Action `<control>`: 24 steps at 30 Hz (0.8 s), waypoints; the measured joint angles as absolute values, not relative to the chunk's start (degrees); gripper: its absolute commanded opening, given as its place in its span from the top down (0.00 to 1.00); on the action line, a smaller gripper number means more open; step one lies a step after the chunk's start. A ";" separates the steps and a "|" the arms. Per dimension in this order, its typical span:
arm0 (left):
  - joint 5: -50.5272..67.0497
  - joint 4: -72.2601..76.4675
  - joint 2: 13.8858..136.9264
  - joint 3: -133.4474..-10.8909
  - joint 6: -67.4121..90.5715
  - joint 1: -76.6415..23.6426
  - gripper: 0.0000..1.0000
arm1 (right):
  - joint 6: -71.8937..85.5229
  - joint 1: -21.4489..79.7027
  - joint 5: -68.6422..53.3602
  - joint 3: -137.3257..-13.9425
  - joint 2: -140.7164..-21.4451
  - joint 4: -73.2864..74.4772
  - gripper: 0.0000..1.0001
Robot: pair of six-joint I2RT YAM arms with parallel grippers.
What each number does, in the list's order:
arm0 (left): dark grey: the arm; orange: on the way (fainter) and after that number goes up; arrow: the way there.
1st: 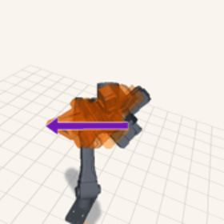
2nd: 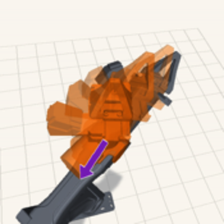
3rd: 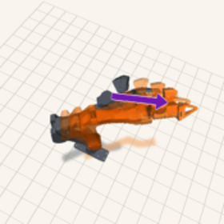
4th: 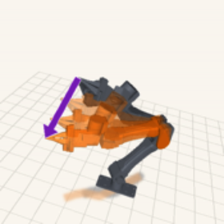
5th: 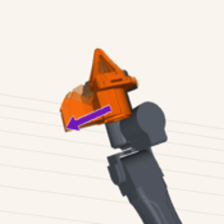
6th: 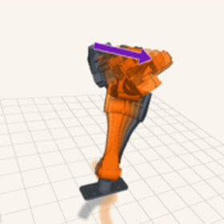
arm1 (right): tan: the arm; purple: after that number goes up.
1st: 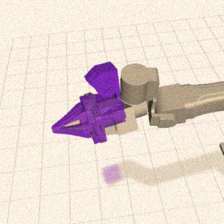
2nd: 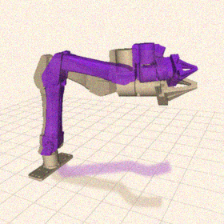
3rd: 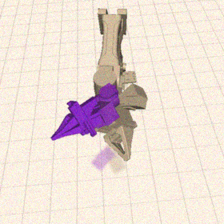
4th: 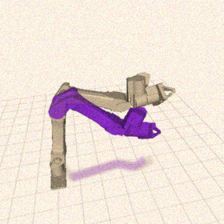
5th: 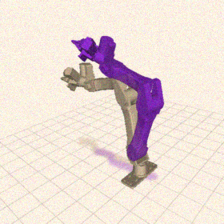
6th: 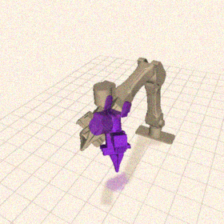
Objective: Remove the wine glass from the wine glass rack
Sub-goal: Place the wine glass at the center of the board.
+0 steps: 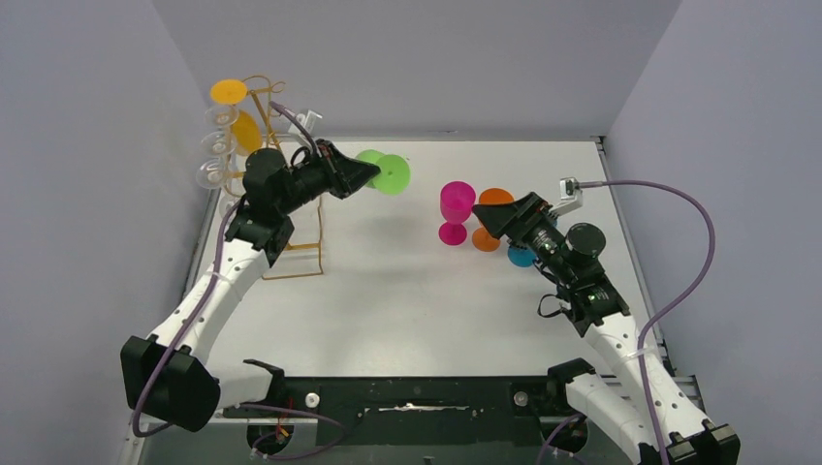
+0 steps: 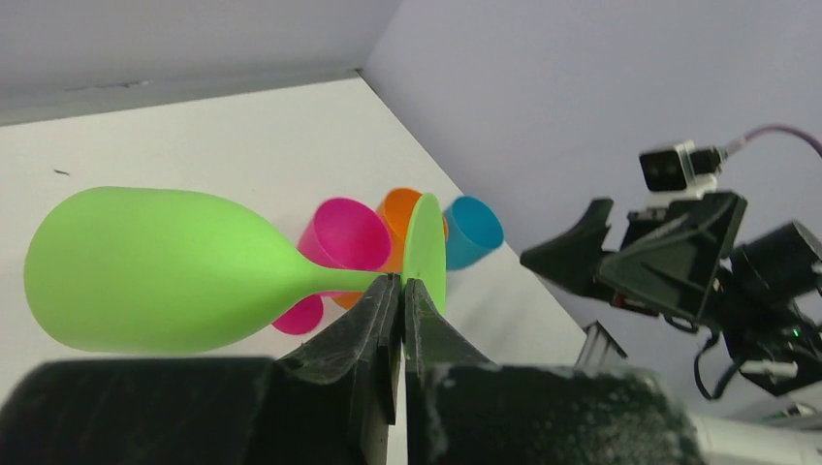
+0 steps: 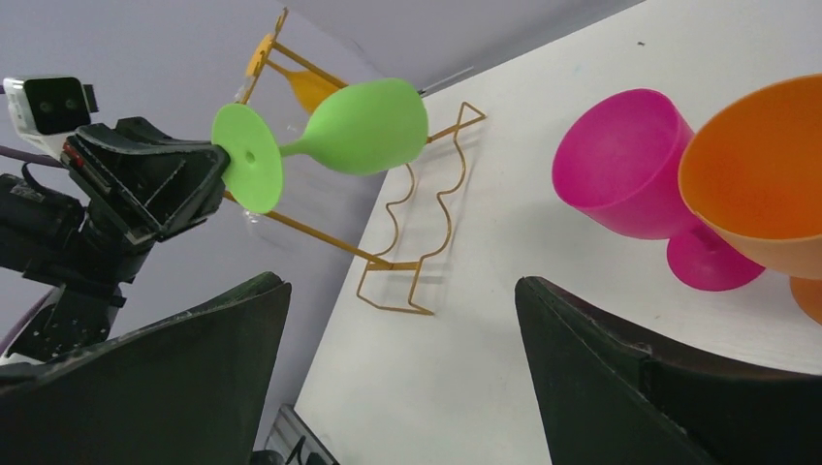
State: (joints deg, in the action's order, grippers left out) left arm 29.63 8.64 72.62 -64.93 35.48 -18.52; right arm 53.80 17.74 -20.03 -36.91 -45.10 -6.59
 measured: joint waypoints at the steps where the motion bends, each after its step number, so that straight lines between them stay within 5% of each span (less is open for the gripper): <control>1: 31.11 9.58 71.79 -63.44 35.29 -18.87 1.00 | 53.47 17.80 -20.97 -36.91 -45.39 -7.53 0.12; 8: 36.32 14.55 67.83 -51.92 37.71 -23.59 1.00 | 51.16 21.71 -27.27 -38.50 -51.92 -10.74 0.20; 16: 36.25 19.62 62.43 -43.90 43.05 -26.57 1.00 | 47.44 30.48 -31.83 -44.34 -61.30 -12.51 0.50; 24: 35.22 22.24 59.70 -40.75 45.58 -26.94 1.00 | 48.29 30.92 -36.29 -44.47 -64.29 -16.71 0.69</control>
State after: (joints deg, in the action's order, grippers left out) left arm 35.22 22.24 59.70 -40.75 45.58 -26.94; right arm 48.29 30.92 -36.29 -44.47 -64.29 -16.71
